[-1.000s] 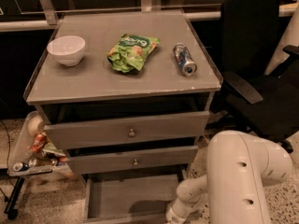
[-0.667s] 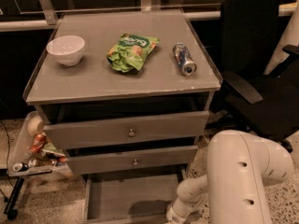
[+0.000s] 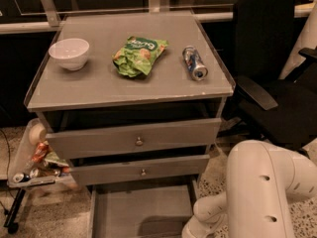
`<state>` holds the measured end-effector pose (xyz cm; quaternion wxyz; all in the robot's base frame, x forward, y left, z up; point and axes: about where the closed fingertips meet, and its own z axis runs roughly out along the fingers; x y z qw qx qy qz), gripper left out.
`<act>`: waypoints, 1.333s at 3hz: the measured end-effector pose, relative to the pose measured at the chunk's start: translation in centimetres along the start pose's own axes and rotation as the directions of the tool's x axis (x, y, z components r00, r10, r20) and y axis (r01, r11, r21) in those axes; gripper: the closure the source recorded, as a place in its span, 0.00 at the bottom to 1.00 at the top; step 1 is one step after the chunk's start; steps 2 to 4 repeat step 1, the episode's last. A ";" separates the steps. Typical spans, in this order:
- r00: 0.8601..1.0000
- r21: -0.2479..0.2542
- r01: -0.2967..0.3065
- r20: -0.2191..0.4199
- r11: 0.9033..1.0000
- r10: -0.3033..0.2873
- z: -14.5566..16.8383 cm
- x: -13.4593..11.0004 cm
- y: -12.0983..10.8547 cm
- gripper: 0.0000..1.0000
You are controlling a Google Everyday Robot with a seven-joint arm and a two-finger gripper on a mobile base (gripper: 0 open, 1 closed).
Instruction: Open bottom drawer
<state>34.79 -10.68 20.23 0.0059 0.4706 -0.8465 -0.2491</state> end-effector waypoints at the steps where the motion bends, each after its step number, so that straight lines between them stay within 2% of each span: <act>1: 1.000 0.000 0.000 0.000 1.000 0.000 0.0 0.0 0.0 0.00; 4: 1.000 0.000 0.000 0.000 1.000 0.000 0.0 0.0 0.0 0.00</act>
Offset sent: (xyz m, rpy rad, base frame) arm 0.0000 0.0000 0.0000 0.0000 0.0000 0.0000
